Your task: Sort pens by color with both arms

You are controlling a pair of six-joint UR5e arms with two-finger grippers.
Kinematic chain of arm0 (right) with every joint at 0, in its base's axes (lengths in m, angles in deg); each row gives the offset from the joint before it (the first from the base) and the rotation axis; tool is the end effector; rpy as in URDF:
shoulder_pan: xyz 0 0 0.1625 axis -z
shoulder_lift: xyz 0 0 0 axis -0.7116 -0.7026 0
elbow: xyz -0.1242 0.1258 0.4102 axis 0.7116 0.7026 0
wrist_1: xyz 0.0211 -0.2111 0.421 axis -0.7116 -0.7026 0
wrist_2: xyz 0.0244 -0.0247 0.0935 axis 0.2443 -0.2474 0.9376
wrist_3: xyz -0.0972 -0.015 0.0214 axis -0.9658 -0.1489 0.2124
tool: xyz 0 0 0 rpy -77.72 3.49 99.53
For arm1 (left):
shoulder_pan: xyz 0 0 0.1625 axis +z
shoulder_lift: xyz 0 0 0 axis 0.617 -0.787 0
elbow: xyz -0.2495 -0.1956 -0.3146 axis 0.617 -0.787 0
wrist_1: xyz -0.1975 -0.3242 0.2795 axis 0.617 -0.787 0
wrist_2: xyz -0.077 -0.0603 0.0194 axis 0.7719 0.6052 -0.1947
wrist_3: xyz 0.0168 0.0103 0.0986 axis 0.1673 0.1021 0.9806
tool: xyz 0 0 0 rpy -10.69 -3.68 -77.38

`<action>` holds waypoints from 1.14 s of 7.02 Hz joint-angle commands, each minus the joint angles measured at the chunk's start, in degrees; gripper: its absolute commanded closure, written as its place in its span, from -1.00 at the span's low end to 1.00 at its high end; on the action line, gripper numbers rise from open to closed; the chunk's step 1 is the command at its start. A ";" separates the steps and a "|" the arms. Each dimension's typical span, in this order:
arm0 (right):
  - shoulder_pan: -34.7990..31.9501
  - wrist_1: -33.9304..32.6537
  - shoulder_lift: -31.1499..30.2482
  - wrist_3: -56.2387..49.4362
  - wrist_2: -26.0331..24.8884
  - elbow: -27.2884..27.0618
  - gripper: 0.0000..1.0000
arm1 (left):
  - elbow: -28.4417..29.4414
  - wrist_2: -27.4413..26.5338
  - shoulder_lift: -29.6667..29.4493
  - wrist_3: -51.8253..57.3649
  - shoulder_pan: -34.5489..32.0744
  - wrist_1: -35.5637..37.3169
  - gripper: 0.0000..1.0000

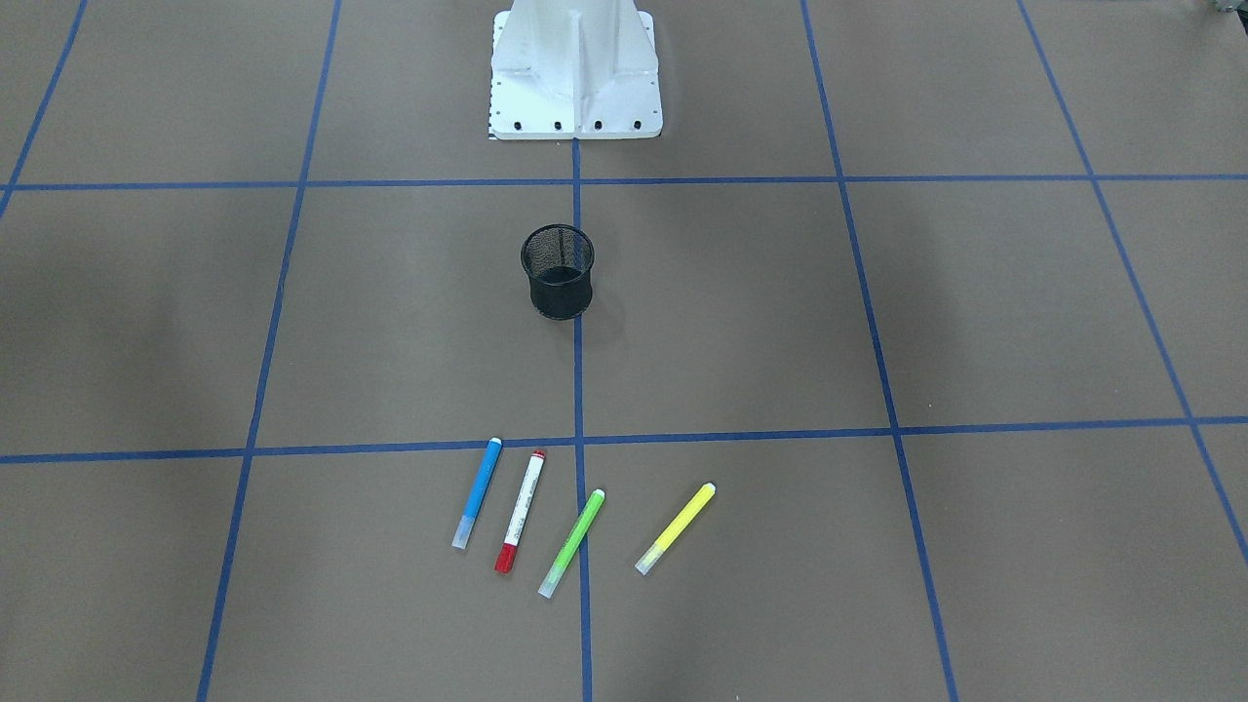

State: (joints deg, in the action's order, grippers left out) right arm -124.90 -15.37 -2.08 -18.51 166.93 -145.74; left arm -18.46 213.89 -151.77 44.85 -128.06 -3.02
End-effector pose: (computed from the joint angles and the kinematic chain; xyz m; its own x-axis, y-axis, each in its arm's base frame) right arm -0.0521 -0.6647 0.3809 0.7297 -0.3090 0.6100 0.1547 0.9435 0.2929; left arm -0.0749 -0.6341 0.4487 0.7717 0.3701 -0.5173 -0.2687 0.9268 0.2624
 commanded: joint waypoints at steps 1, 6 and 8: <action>-8.67 -0.10 -8.98 -7.13 4.90 0.30 -1.00 | 3.30 -0.04 6.31 0.97 -6.07 -3.94 -0.99; -12.66 0.78 -19.13 -7.13 3.95 -0.32 -1.00 | 7.73 8.59 18.90 -13.57 -6.63 -26.98 -0.99; -12.57 0.78 -19.92 -6.34 4.04 -0.14 -1.00 | 8.07 12.70 19.11 -13.98 -6.54 -27.18 -0.99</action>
State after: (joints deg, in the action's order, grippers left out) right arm -137.52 -14.59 -21.52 -25.24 170.98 -145.97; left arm -10.27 224.28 -133.05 31.68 -134.68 -29.59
